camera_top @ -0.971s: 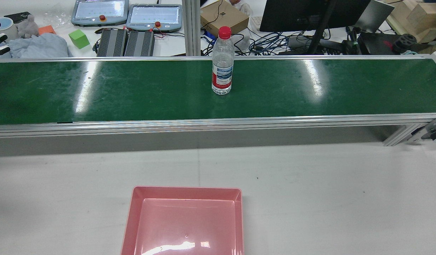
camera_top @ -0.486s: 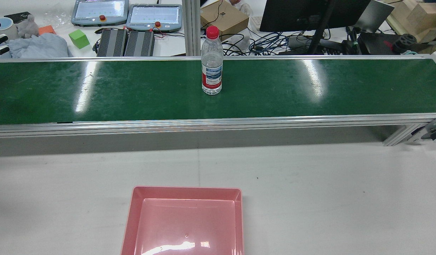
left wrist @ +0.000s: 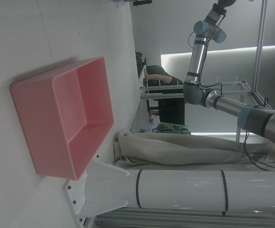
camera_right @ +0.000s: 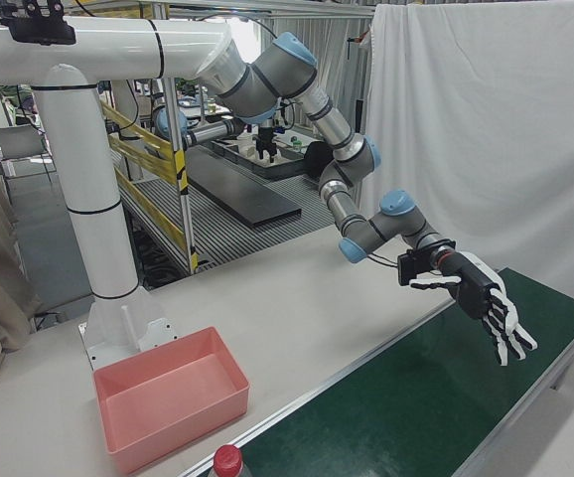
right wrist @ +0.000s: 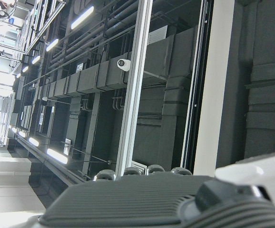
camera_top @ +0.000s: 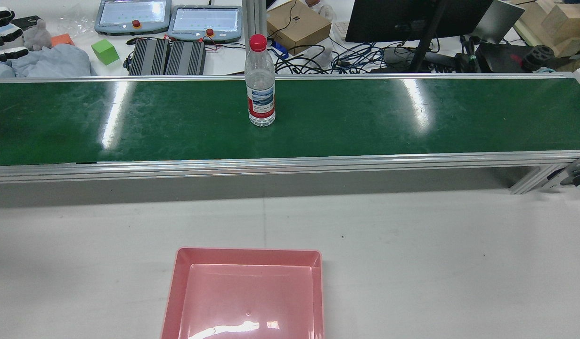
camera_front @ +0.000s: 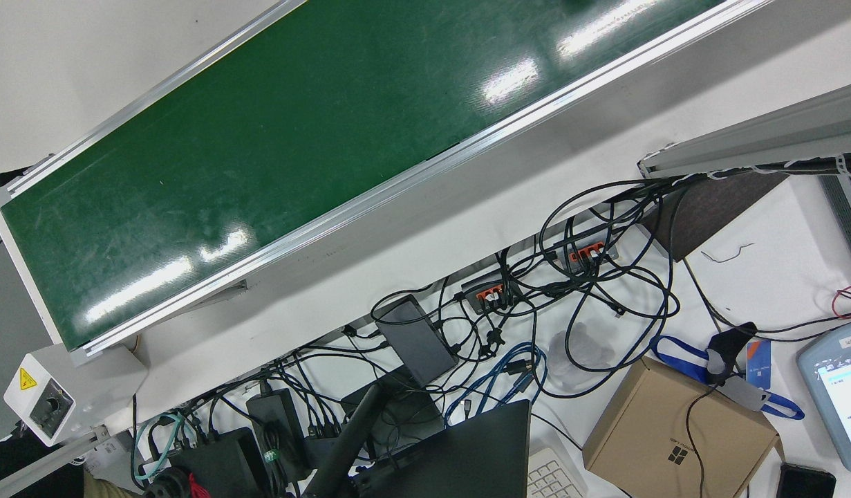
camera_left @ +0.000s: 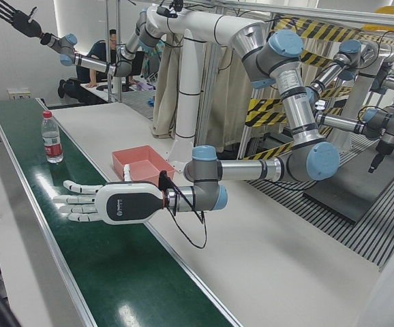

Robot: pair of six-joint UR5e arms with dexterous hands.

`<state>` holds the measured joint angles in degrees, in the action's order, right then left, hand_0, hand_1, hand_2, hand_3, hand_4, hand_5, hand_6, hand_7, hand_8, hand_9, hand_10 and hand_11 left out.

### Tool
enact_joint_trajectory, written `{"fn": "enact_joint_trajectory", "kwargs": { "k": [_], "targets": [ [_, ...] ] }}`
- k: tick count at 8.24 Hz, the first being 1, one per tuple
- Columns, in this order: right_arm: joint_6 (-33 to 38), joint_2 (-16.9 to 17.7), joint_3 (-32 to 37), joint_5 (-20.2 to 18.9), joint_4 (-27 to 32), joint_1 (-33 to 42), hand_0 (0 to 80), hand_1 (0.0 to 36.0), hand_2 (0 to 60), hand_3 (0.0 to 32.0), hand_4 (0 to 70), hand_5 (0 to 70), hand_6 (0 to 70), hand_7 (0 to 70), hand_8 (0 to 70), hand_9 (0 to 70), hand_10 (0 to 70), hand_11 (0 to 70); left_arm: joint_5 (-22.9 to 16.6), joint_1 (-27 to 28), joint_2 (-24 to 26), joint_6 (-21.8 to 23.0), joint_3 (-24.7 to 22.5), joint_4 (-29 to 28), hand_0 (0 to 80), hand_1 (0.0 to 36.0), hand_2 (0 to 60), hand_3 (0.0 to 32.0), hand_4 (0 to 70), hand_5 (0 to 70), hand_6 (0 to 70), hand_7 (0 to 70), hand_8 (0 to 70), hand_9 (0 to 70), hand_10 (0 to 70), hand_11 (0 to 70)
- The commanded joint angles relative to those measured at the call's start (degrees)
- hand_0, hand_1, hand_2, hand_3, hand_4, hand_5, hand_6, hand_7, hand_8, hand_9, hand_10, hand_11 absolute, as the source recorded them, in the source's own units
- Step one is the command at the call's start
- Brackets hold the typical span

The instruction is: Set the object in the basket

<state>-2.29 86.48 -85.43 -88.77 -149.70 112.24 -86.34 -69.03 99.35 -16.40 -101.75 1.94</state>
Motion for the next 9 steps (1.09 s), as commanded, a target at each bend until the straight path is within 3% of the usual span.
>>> {"fn": "enact_joint_trajectory", "kwargs": {
  "k": [1, 4, 6, 7, 9],
  "targets": [
    [0.0, 0.0, 0.0, 0.0, -0.06, 0.0, 0.0, 0.0, 0.0, 0.0, 0.0, 0.0, 0.0, 0.0, 0.0, 0.0, 0.0, 0.0, 4.66, 2.83, 1.73, -1.44, -2.22, 2.45, 59.6, 5.5, 0.0, 13.2, 0.0, 25.2, 3.5, 2.4, 6.3, 7.3, 7.8, 13.2],
    [0.0, 0.0, 0.0, 0.0, -0.06, 0.0, 0.0, 0.0, 0.0, 0.0, 0.0, 0.0, 0.0, 0.0, 0.0, 0.0, 0.0, 0.0, 8.97, 8.89, 4.96, -2.23, -2.23, 5.86, 58.3, 4.5, 0.0, 12.6, 0.0, 24.5, 4.0, 2.7, 6.9, 8.7, 7.6, 12.8],
    [0.0, 0.0, 0.0, 0.0, 0.02, 0.0, 0.0, 0.0, 0.0, 0.0, 0.0, 0.0, 0.0, 0.0, 0.0, 0.0, 0.0, 0.0, 12.41, 14.51, 7.78, -3.29, -1.79, 7.9, 57.8, 3.8, 0.0, 14.0, 0.0, 22.9, 3.7, 2.4, 6.1, 7.9, 8.2, 13.6],
    [0.0, 0.0, 0.0, 0.0, -0.06, 0.0, 0.0, 0.0, 0.0, 0.0, 0.0, 0.0, 0.0, 0.0, 0.0, 0.0, 0.0, 0.0, 14.78, 15.75, 7.88, -3.38, -1.7, 8.07, 57.5, 4.0, 0.0, 13.6, 0.0, 22.4, 3.7, 1.9, 4.9, 6.5, 8.9, 14.6],
    [0.0, 0.0, 0.0, 0.0, 0.02, 0.0, 0.0, 0.0, 0.0, 0.0, 0.0, 0.0, 0.0, 0.0, 0.0, 0.0, 0.0, 0.0, 15.15, 15.85, 8.32, -5.39, -1.7, 7.55, 55.5, 3.2, 0.0, 11.2, 1.6, 24.2, 5.2, 2.7, 7.4, 9.1, 8.6, 13.8]
  ]
}}
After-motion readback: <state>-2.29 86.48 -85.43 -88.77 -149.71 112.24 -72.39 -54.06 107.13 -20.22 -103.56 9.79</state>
